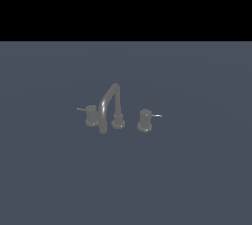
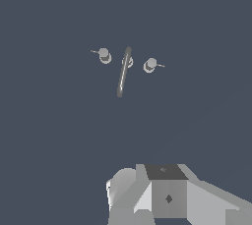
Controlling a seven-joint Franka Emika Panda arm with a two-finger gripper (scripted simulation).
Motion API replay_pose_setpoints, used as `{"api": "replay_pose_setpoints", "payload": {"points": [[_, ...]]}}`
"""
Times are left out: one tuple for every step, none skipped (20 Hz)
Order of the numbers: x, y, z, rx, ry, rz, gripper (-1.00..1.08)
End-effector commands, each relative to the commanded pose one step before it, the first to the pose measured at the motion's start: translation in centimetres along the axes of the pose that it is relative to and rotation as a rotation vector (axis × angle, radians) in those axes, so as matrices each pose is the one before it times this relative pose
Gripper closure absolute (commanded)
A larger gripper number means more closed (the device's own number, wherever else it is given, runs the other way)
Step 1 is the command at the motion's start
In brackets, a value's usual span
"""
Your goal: Turn on the faucet by rotating a designated handle.
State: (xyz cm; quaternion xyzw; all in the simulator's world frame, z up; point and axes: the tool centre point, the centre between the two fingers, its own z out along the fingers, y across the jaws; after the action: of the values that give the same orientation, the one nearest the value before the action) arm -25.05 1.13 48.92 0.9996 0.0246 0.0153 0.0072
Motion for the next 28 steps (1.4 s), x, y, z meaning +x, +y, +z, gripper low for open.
{"api": "replay_pose_setpoints", "payload": {"points": [[0.0,0.001,0.0,0.0,0.0,0.0,1.08],[0.027,0.001,-0.019,0.0007,0.00062,0.00028,1.08],[0.074,0.013,-0.057,0.00217,0.00189,0.00088,1.08],[0.119,0.023,-0.093,0.0035,0.00309,0.00143,1.08],[0.166,0.03,-0.128,0.00471,0.00423,0.00194,1.08],[0.206,0.043,-0.165,0.00591,0.00545,0.00243,1.08],[0.212,0.047,-0.175,0.00598,0.00576,0.00243,1.08],[0.162,0.04,-0.141,0.00449,0.00458,0.00177,1.08],[0.11,0.03,-0.103,0.00298,0.00331,0.00109,1.08],[0.058,0.021,-0.065,0.00155,0.00201,0.00046,1.08],[0.009,0.011,-0.024,0.00022,0.00065,-0.00008,1.08],[-0.035,-0.001,0.02,-0.00065,-0.00068,-0.00026,1.08],[0.002,-0.025,0.044,-0.0001,-0.00113,0.00038,1.08],[0.047,-0.028,0.038,0.00129,-0.00064,0.00132,1.08],[0.091,-0.031,0.047,0.00261,-0.00059,0.00239,1.08],[0.13,-0.049,0.063,0.00367,-0.00073,0.00335,1.08],[0.164,-0.067,0.086,0.0046,-0.00109,0.00432,1.08],[0.194,-0.082,0.11,0.00544,-0.00152,0.00526,1.08],[0.225,-0.098,0.135,0.00629,-0.00194,0.00626,1.08],[0.256,-0.114,0.157,0.00708,-0.00233,0.00722,1.08],[0.285,-0.127,0.177,0.00784,-0.00267,0.0082,1.08],[0.317,-0.146,0.2,0.00864,-0.00304,0.00927,1.08],[0.346,-0.16,0.222,0.00932,-0.00346,0.01033,1.08],[0.379,-0.181,0.252,0.01008,-0.00401,0.01162,1.08],[0.409,-0.2,0.281,0.0107,-0.00456,0.01285,1.08],[0.435,-0.217,0.308,0.0112,-0.00509,0.01407,1.08],[0.463,-0.239,0.341,0.0117,-0.00569,0.01545,1.08],[0.492,-0.261,0.376,0.01216,-0.00635,0.01696,1.08]]}}
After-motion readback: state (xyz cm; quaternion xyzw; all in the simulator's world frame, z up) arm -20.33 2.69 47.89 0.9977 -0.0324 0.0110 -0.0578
